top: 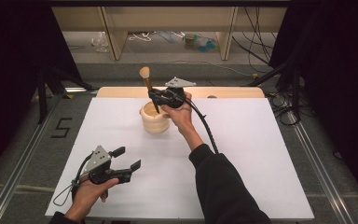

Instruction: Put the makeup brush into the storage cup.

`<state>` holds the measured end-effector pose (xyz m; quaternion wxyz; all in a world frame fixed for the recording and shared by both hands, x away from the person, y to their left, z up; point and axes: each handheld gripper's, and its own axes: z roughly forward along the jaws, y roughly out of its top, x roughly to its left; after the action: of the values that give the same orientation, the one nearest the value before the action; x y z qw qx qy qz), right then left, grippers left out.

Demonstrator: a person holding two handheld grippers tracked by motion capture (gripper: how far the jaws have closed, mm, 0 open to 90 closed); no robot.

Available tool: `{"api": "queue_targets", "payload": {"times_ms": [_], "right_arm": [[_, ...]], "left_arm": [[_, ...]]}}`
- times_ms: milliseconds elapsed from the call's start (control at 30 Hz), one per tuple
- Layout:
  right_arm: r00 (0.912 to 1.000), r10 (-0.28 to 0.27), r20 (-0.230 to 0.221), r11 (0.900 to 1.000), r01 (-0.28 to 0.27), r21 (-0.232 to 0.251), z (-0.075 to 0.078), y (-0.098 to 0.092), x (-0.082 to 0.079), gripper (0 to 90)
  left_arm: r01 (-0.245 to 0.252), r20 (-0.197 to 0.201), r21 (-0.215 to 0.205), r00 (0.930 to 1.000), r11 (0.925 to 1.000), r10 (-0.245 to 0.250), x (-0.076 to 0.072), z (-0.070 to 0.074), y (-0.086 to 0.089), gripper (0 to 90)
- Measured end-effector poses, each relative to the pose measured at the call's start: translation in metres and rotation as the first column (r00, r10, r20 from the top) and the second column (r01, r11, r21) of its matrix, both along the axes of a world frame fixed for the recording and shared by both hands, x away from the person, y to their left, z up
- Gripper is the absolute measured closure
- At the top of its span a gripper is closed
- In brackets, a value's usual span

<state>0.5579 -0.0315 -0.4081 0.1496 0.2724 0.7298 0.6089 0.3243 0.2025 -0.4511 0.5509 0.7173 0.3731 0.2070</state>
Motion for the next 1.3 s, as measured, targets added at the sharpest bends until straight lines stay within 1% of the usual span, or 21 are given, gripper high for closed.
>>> {"api": "queue_targets", "payload": {"times_ms": [133,200,233,333,600,700,733,767,833,900,967,1067,1167,1200,1300], "right_arm": [[1.0,-0.001,0.001,1.0,0.001,-0.006,-0.002,0.001,0.0,74.7],[0.9999,0.004,-0.011,1.0,-0.004,-0.009,-0.002,0.001,0.001,74.7],[0.9999,0.007,-0.008,1.0,-0.007,0.004,-0.003,0.002,0.001,74.7],[1.0,0.0,-0.003,1.0,0.0,0.0,-0.004,0.001,0.001,74.7],[1.0,0.002,-0.003,1.0,-0.002,0.005,-0.007,0.003,0.002,74.7],[0.9999,0.007,-0.01,1.0,-0.007,0.004,-0.007,0.003,0.001,74.6],[0.9999,0.001,-0.011,1.0,-0.001,-0.001,-0.007,0.003,0.001,74.6],[1.0,0.0,-0.007,1.0,0.0,0.011,-0.008,0.004,0.001,74.6],[1.0,0.0,-0.004,1.0,0.0,0.006,-0.009,0.004,0.002,74.6],[1.0,0.003,-0.001,1.0,-0.003,0.013,-0.01,0.004,0.003,74.6],[1.0,0.0,-0.01,1.0,0.0,0.012,-0.01,0.005,0.002,74.6],[1.0,-0.002,-0.007,1.0,0.002,0.018,-0.012,0.006,0.003,74.6],[1.0,0.003,-0.009,1.0,-0.003,0.013,-0.012,0.006,0.002,74.6],[0.9999,0.0,-0.011,1.0,0.0,0.004,-0.012,0.006,0.002,74.6],[1.0,0.001,-0.01,1.0,-0.001,0.007,-0.014,0.007,0.002,74.6]], "left_arm": [[0.001,0.001,0.0,1.0,1.0,-0.001,0.0,0.0,0.0,19.4],[0.0,0.0,0.001,1.0,1.0,0.0,0.0,0.0,0.0,19.4],[0.0,0.0,0.001,1.0,1.0,0.0,0.0,0.0,0.0,19.4],[0.0,0.0,0.0,1.0,1.0,0.0,0.0,0.0,0.0,19.4],[0.001,0.0,0.0,1.0,1.0,-0.001,0.0,0.0,0.0,19.4],[0.0,0.0,-0.001,1.0,1.0,0.0,0.0,0.0,0.0,19.4],[0.0,0.0,-0.001,1.0,1.0,0.0,0.0,0.0,0.0,19.4],[0.0,0.0,0.0,1.0,1.0,0.0,0.0,0.0,0.0,19.4],[0.0,0.001,-0.002,1.0,1.0,0.0,0.0,0.0,0.0,19.4],[-0.001,0.001,-0.001,1.0,1.0,0.001,-0.001,0.0,0.0,19.4],[0.001,0.001,-0.001,1.0,1.0,-0.001,0.0,0.0,0.0,19.4],[0.001,0.001,-0.002,1.0,1.0,-0.001,-0.001,0.0,0.0,19.4],[0.002,0.001,-0.003,1.0,1.0,-0.002,-0.001,0.0,0.0,19.4],[0.002,0.001,-0.003,1.0,1.0,-0.002,-0.001,0.0,0.0,19.4],[0.002,0.001,-0.002,1.0,1.0,-0.002,-0.001,0.0,0.0,19.4]]}}
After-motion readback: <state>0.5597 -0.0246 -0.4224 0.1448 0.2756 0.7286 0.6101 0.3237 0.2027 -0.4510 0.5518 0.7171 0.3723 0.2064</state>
